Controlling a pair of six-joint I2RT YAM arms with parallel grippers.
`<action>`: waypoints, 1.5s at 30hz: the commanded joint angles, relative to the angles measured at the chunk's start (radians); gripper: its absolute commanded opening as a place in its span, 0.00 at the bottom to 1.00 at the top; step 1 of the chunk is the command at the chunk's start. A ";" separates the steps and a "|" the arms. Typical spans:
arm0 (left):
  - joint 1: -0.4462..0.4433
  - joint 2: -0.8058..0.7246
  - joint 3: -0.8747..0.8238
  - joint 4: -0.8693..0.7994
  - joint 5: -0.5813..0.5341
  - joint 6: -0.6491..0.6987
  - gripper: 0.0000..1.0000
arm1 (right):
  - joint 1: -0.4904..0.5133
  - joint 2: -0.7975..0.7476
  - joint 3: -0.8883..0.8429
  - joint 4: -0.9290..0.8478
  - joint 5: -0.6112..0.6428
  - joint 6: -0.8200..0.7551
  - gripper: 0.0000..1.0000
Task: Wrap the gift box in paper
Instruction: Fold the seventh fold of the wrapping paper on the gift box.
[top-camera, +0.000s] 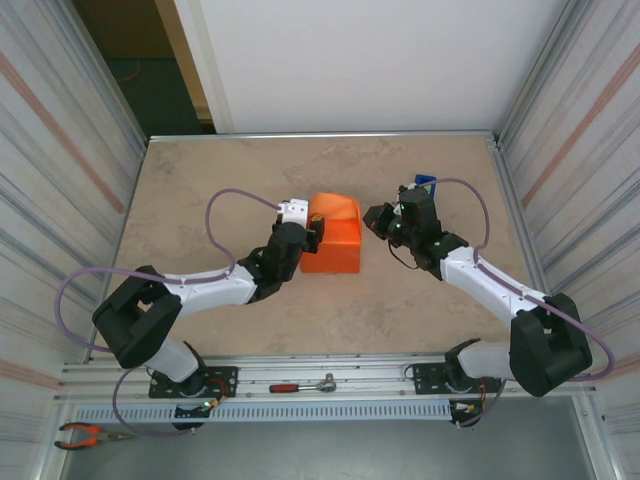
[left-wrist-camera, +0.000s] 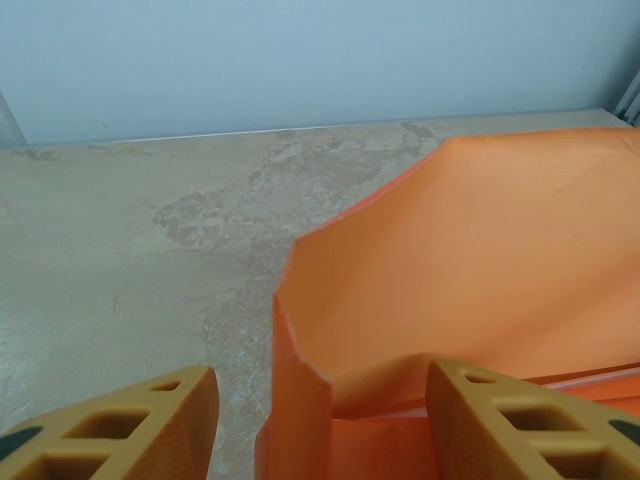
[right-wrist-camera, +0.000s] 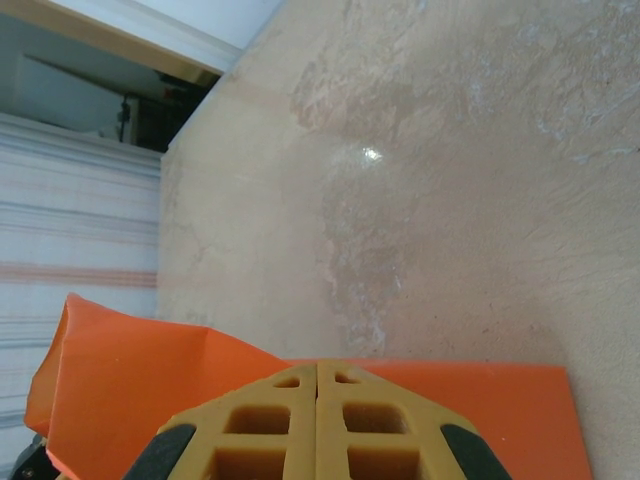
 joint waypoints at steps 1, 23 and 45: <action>-0.005 0.021 -0.004 -0.093 -0.028 0.003 0.57 | 0.007 0.011 0.003 0.023 -0.026 -0.021 0.00; -0.007 0.020 -0.005 -0.093 -0.037 0.003 0.57 | 0.080 0.076 0.034 -0.023 -0.082 -0.102 0.00; -0.010 -0.008 -0.002 -0.113 -0.037 0.003 0.57 | 0.377 0.257 0.112 -0.417 0.435 -0.508 0.00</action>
